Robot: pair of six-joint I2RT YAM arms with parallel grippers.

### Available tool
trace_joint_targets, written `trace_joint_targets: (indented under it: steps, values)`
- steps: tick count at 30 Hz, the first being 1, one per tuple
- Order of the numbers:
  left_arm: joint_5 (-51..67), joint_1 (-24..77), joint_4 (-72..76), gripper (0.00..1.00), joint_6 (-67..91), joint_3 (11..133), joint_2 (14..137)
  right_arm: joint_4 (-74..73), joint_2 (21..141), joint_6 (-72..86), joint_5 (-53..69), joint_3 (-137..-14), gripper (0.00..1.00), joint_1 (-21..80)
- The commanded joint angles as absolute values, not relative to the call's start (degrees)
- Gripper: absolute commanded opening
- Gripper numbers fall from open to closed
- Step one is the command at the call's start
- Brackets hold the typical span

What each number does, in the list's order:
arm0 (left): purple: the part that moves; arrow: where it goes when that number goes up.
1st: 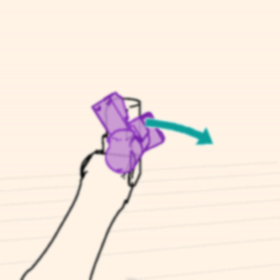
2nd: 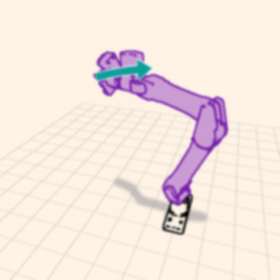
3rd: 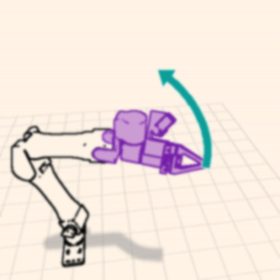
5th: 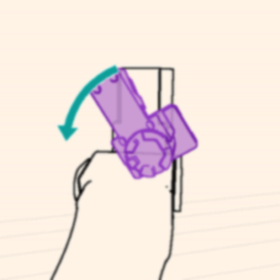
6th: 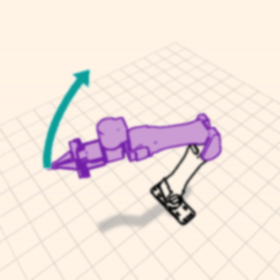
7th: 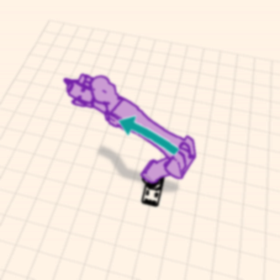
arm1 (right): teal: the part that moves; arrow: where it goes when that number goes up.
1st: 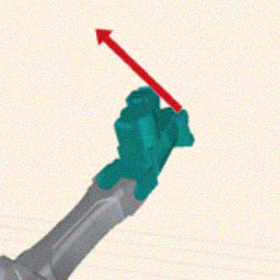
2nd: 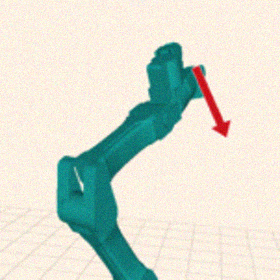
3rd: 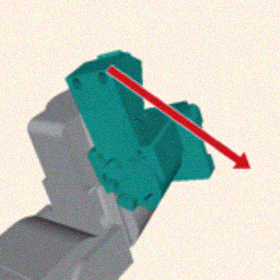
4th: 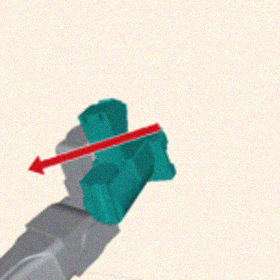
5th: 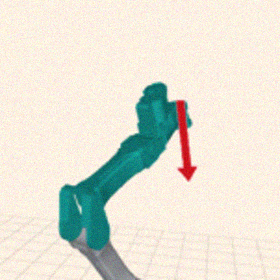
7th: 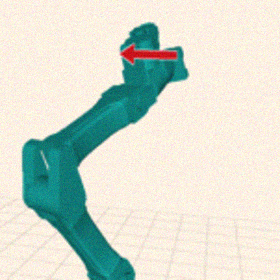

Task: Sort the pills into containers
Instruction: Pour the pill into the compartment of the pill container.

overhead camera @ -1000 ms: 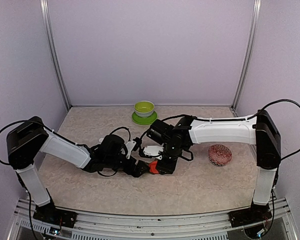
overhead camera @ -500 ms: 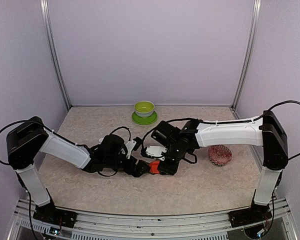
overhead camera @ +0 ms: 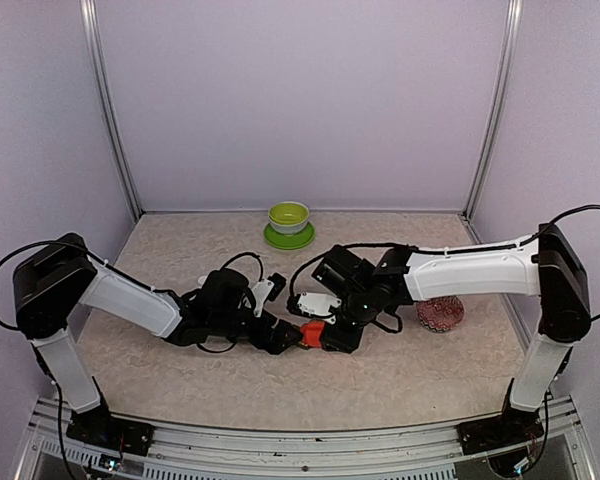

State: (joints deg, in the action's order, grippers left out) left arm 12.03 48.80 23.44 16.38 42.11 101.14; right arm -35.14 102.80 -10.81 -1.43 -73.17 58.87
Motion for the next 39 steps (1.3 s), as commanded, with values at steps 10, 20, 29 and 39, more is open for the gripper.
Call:
trace_joint_targets:
  steps: [10, 20, 29, 39]
  values:
    - [8.73, 48.91, 26.35, 0.98, 16.43, 41.23, 100.58, -16.48, 94.84, -11.03, 8.09, -67.68, 0.05, 61.61]
    - [8.48, 48.96, 30.42, 0.99, 16.21, 38.14, 97.29, -6.3, 91.13, -9.36, 8.66, -58.53, 0.05, 61.61]
    - [9.5, 49.04, 37.71, 0.99, 16.34, 33.02, 91.88, 2.7, 88.58, -7.49, 6.88, -51.39, 0.05, 61.71]
    - [13.39, 49.61, 49.39, 0.99, 16.19, 26.41, 85.95, 8.16, 87.62, -6.18, 4.86, -47.75, 0.05, 61.7]
